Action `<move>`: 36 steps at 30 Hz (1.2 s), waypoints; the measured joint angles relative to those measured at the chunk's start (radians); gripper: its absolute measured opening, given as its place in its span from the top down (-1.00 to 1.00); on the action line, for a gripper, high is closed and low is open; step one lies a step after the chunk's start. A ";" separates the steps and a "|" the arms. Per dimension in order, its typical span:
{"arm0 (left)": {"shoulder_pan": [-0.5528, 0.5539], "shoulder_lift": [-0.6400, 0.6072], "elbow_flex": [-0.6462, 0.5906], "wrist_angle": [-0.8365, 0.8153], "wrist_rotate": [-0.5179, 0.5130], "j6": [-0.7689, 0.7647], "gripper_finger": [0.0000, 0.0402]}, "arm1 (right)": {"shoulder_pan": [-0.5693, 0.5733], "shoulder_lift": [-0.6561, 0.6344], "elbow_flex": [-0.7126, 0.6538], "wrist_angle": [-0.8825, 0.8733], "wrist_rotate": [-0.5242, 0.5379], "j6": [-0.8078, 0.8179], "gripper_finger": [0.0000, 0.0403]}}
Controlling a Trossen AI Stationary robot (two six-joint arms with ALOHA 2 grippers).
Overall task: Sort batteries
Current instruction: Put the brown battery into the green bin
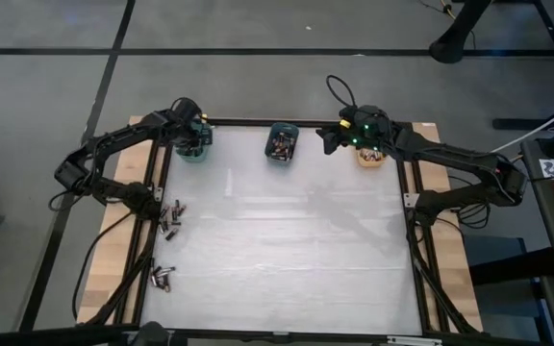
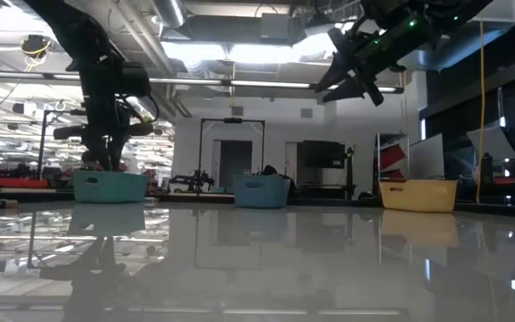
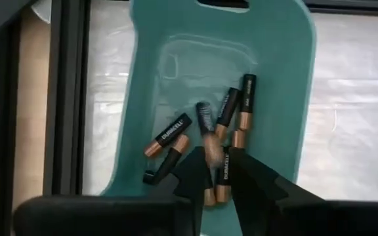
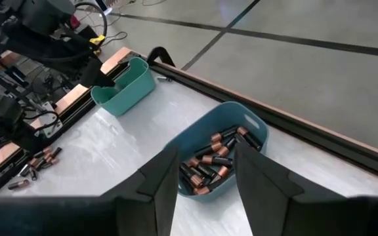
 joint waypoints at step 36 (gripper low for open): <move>-0.667 -0.247 0.075 -0.685 0.210 -0.022 0.30 | -0.001 0.000 0.000 0.040 0.097 -0.079 0.27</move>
